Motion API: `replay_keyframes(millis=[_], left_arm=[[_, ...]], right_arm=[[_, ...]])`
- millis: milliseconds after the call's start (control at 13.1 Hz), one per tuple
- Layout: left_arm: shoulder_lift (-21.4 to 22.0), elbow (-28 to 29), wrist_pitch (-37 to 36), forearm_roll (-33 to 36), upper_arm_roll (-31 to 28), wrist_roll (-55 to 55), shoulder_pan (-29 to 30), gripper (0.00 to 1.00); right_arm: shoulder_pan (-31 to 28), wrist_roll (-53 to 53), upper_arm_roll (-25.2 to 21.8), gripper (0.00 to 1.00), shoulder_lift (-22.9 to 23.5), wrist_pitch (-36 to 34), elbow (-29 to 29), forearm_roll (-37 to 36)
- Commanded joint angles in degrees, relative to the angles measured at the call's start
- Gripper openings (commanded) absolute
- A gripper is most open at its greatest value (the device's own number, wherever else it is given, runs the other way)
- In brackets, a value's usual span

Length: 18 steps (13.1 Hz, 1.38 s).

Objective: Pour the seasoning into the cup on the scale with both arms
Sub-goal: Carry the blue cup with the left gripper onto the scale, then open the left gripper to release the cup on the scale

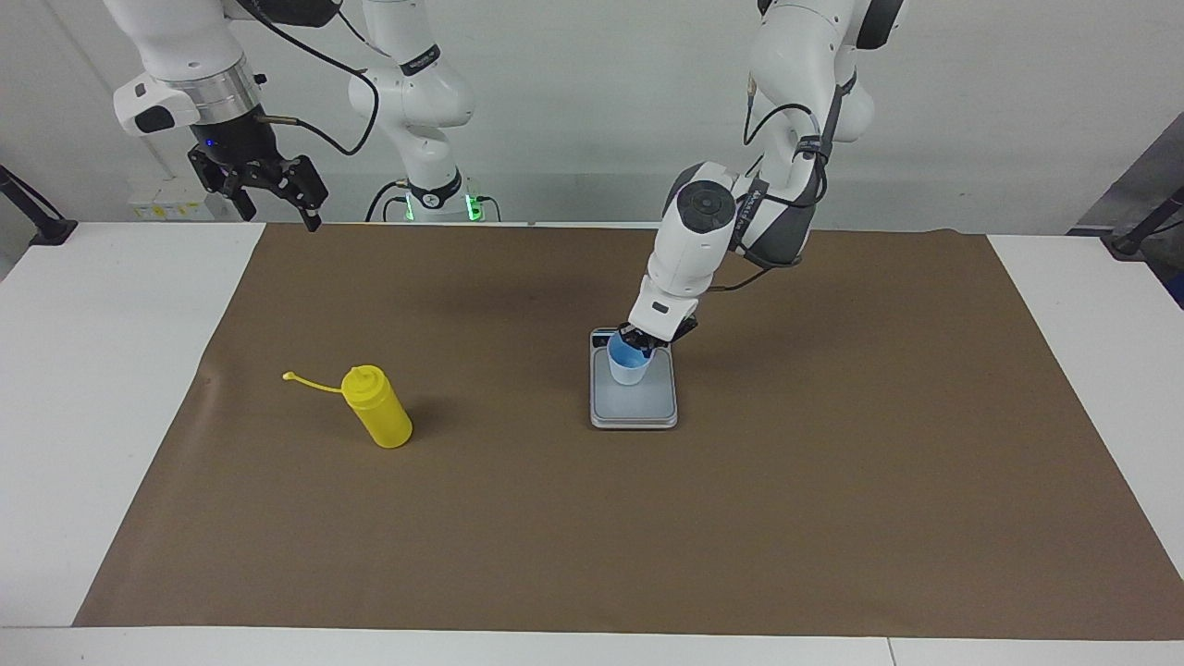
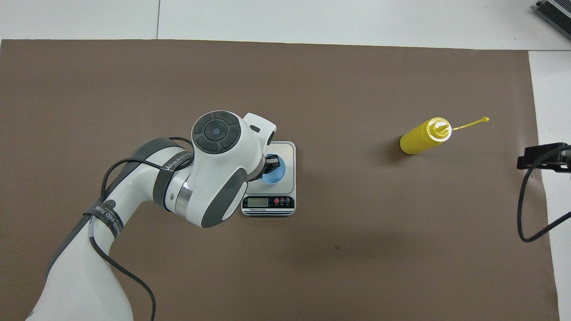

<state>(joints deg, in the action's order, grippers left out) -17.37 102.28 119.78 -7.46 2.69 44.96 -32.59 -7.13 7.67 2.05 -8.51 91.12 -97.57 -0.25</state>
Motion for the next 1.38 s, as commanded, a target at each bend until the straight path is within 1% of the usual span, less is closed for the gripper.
replay_keyframes(millis=[0,153,229,306,459,611,764,917,1070,1299], left_arm=[[1.7,2.2,0.9,1.0,-0.5,0.6,-0.1,0.0],[1.7,2.2,1.1,1.7,-0.5,0.6,-0.1,0.0],[1.7,2.2,1.2,1.7,-0.5,0.6,0.0,0.58],[1.7,2.1,0.9,1.7,-0.5,0.6,-0.2,1.0],[1.9,1.3,0.5,3.8,-0.7,0.4,-0.1,1.0],[4.2,-0.1,-0.9,4.0,-1.1,0.0,0.5,1.0],[6.7,-2.1,-3.8,4.4,-1.2,-0.3,2.6,1.0],[7.1,-4.6,-6.7,5.4,-1.2,-0.5,3.6,1.0],[10.5,-4.5,-9.4,5.6,-1.2,-4.1,4.8,1.0],[15.9,-3.8,-15.4,5.6,-1.2,-10.8,8.1,1.0]], right_arm=[[-0.6,-1.2,0.2,1.0,-1.4,1.2,-1.9,1.0],[-0.6,-1.2,0.2,1.0,-1.4,1.2,-1.9,1.0],[-0.6,-1.3,0.2,1.0,-1.4,1.2,-1.8,1.0],[-0.6,-1.3,0.2,1.0,-1.4,1.2,-1.8,1.0],[-0.6,-1.3,0.2,1.0,-1.4,1.2,-1.9,1.0],[-0.5,-1.1,0.2,1.0,-1.4,1.2,-1.9,1.0],[-0.2,-1.2,0.2,1.0,-1.4,1.1,-1.8,1.0],[-0.2,-1.2,0.2,1.0,-1.4,1.1,-1.7,1.0],[-0.3,-1.2,0.2,1.0,-1.4,1.1,-1.8,1.0],[-0.3,-1.3,0.2,1.0,-1.4,1.0,-1.8,1.0]])
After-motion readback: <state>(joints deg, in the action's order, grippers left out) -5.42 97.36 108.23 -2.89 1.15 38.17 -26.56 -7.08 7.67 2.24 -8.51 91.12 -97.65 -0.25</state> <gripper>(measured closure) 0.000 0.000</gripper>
